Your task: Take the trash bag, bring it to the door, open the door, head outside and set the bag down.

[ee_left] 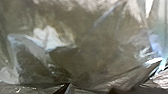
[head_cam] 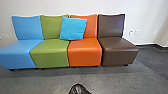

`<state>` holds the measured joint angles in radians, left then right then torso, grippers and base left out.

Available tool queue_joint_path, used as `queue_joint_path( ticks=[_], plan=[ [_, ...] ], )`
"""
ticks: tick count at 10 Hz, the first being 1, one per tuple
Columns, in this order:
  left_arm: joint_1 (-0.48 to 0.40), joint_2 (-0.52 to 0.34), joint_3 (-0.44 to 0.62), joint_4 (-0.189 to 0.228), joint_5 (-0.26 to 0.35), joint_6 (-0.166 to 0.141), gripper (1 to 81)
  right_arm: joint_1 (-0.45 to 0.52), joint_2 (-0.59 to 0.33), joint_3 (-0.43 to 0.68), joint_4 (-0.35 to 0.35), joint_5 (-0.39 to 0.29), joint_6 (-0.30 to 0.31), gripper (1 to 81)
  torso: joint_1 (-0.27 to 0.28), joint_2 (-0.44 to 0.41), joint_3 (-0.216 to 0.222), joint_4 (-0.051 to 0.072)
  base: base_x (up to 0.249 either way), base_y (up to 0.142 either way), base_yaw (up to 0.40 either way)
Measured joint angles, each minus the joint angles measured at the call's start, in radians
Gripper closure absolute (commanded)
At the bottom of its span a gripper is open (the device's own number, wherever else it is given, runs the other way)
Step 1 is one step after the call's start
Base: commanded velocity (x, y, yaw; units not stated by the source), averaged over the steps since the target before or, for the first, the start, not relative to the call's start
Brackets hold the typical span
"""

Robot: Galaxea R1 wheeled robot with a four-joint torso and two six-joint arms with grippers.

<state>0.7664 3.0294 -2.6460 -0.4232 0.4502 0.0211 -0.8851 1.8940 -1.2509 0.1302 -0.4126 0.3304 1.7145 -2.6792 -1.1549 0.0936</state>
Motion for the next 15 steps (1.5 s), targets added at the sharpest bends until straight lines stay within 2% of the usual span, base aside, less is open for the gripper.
queue_joint_path(
  ticks=[2,4,6,15],
  plan=[
    [0.015,0.001,0.0,0.0,-0.048,0.0,1.0,-0.007,0.001,0.0,0.0,0.004,0.0,1.0,0.0,0.0,-0.027,0.0,0.0,0.0,0.0],
    [0.007,0.001,-0.007,0.0,-0.058,0.0,1.0,-0.007,0.008,0.0,0.0,0.006,0.0,1.0,0.0,0.0,-0.089,0.0,0.0,0.0,0.0],
    [0.007,0.001,-0.029,-0.001,-0.059,0.001,1.0,-0.004,0.021,-0.001,0.0,0.013,0.0,1.0,0.0,0.0,-0.109,0.0,0.0,0.0,0.0],
    [0.048,0.002,-0.066,-0.007,-0.088,0.0,1.0,-0.063,0.084,-0.049,0.0,0.027,-0.004,1.0,0.0,0.0,-0.107,0.0,0.0,0.0,0.0]
  ],
)
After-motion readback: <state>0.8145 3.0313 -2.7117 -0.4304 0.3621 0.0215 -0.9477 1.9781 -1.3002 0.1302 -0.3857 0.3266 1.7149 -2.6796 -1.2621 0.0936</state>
